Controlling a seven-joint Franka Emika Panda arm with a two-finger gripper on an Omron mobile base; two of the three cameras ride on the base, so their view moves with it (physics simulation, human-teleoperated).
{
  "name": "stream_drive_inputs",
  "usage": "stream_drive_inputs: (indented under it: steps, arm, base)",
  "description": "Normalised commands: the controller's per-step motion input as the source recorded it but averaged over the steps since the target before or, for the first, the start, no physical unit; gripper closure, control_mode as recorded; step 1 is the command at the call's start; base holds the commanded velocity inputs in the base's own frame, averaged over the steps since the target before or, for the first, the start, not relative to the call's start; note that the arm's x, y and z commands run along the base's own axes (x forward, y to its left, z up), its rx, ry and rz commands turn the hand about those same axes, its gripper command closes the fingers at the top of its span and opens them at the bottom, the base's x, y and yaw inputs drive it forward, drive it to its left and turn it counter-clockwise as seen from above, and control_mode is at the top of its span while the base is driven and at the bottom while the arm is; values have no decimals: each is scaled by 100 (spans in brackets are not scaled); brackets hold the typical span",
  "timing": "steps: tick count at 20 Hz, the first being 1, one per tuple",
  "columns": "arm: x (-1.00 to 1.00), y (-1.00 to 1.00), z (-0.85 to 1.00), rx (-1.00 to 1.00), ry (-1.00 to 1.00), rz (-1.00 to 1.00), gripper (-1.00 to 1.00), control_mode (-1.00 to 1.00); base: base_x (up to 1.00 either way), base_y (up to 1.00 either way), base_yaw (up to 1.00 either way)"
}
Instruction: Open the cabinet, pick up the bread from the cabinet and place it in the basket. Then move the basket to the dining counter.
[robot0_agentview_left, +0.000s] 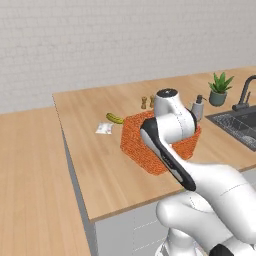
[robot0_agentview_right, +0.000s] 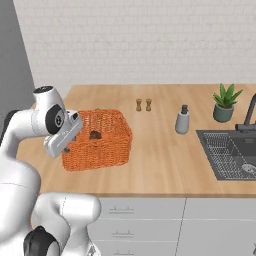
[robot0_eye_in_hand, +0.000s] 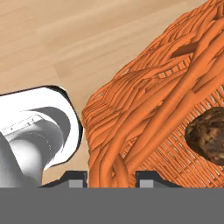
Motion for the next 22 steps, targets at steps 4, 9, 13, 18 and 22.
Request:
stream_drive_inputs:
  steps: [4, 9, 13, 18, 22]
  arm:
    - [100, 0, 0, 1, -4, 0, 100, -100]
    - [100, -24, 0, 5, 4, 0, 100, -100]
    - [100, -45, 0, 0, 9, 0, 100, -100]
    - [100, -33, -11, -2, 1, 0, 100, -100]
    - [94, 3, -9, -6, -3, 0, 100, -100]
  base:
    - [0, 0, 0]
    - [0, 0, 0]
    - [0, 0, 0]
    - [0, 0, 0]
    - [0, 0, 0]
